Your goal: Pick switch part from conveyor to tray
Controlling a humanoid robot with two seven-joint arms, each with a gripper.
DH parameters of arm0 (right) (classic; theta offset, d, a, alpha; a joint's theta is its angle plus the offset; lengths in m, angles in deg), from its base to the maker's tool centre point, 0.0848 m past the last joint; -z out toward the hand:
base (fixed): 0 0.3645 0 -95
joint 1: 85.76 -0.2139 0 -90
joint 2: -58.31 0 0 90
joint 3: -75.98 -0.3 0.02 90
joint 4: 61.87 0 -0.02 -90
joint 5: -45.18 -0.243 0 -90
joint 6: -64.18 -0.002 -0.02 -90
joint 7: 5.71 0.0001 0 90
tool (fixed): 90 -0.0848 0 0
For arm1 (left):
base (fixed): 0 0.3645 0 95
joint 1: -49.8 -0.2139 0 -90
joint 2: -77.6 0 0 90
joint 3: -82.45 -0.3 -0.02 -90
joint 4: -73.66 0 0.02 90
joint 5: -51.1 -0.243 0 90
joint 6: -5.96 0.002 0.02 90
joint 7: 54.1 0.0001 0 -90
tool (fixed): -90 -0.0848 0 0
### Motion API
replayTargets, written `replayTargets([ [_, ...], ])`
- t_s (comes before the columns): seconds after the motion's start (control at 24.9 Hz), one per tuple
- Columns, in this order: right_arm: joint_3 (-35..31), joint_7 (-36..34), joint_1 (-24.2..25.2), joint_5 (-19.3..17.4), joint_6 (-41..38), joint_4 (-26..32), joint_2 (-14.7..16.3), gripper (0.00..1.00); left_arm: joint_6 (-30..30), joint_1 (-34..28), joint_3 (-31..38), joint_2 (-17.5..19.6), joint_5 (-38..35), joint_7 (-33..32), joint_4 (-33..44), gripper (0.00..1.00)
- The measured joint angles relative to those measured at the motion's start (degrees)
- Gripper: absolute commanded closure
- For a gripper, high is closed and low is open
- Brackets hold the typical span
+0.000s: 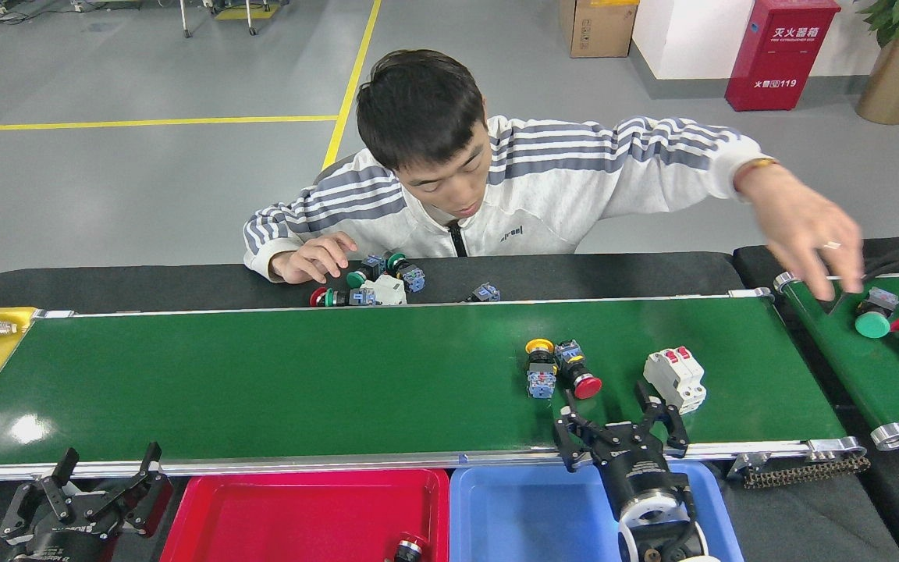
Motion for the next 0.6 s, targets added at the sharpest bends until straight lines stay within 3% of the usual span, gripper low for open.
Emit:
replayTargets([
  [0.48,1.44,0.68,-8.42,-0.01,0.1,-11.28,-4.06,0.04,-0.18,0.11,-0.42,-0.35,-0.24,-0.01,-0.03,0.0],
  [0.52,1.55,0.68,-8.97,-0.01,0.11,-11.96,-4.44,0.12,-0.18,0.23,-0.88,-0.35,-0.26,-0.01,-0.12,0.0],
  [0.6,2.48,0.68,-9.96,-0.01,0.19,-12.86,-4.64,0.44,-0.2,1.06,-1.44,-0.25,-0.26,-0.01,-0.34,0.0],
])
